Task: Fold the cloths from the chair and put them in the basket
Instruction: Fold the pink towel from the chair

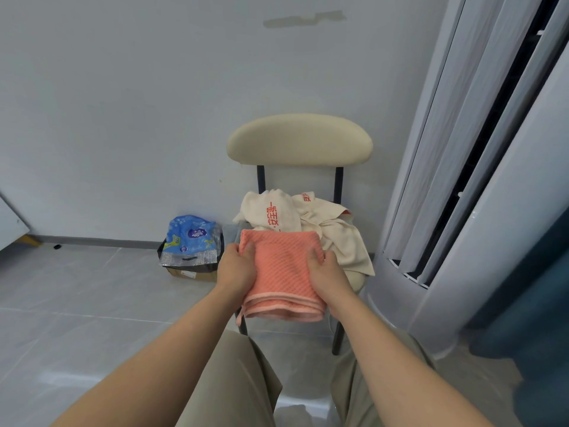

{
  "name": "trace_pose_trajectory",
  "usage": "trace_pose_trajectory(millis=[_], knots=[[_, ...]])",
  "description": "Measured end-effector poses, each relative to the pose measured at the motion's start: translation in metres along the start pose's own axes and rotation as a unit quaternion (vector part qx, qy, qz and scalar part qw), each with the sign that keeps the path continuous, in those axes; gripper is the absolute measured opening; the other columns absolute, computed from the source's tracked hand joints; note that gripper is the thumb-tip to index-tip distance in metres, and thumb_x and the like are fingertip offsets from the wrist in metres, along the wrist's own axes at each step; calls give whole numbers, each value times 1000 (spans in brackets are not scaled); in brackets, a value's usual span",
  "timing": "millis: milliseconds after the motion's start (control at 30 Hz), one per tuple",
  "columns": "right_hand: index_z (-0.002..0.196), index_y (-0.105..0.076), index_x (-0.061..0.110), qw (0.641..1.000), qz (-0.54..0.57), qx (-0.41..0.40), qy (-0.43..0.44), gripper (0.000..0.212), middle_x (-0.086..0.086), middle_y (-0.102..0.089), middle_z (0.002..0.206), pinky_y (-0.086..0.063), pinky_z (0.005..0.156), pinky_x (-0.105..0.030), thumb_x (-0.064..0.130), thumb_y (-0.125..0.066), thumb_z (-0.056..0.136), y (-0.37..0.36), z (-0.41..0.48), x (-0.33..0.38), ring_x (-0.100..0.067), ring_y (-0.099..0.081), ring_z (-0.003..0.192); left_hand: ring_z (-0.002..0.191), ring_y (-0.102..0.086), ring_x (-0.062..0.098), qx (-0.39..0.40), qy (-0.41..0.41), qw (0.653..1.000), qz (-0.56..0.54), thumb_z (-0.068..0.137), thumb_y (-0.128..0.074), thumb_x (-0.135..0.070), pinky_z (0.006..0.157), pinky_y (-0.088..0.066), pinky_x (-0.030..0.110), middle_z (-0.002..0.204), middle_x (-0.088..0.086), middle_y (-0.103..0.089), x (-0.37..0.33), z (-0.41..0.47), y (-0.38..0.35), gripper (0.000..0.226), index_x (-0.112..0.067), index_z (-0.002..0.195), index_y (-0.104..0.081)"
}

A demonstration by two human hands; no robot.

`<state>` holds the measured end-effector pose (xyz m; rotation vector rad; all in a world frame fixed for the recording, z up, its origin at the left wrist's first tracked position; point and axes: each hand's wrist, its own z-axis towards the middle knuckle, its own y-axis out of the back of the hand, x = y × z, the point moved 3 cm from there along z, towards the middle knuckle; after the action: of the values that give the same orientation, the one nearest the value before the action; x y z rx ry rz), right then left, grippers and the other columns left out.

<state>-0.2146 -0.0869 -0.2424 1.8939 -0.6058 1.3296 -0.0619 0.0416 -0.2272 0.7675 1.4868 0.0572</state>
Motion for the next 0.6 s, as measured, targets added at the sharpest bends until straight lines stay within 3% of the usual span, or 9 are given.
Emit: trace_pose_trajectory(millis=[67,233,333,600], knots=[[135,-43,16,999,-29,-3,15,55,-1,-64,121,-46,86,-34,60,-38,102,-4,0,-1,-20,-61,105,102,-58,25,-5,2,1000,-8,107,-41,-46,89,-45,39,106,3,-60,0,0,-2,34,-15,112,-53],[126,-52,17,998,-15,-54,33,45,8,-65,106,-49,81,-33,54,-51,100,1,1,-2,-13,-62,95,101,-59,27,-11,-6,1000,-17,107,-43,-42,86,-43,37,102,3,-61,1,3,4,31,-14,108,-56],[130,-55,20,996,-14,-72,52,47,7,-67,113,-52,89,-35,55,-55,98,3,4,1,-16,-64,102,104,-59,29,-16,0,1000,-24,107,-45,-38,88,-43,38,106,7,-63,4,3,6,30,-11,111,-58],[130,-53,20,996,-38,-73,40,47,9,-62,107,-46,81,-32,56,-51,100,5,-1,-1,-14,-60,97,102,-59,22,10,32,997,-72,106,-47,-41,92,-48,39,106,1,-61,7,-3,-1,22,-20,108,-52]])
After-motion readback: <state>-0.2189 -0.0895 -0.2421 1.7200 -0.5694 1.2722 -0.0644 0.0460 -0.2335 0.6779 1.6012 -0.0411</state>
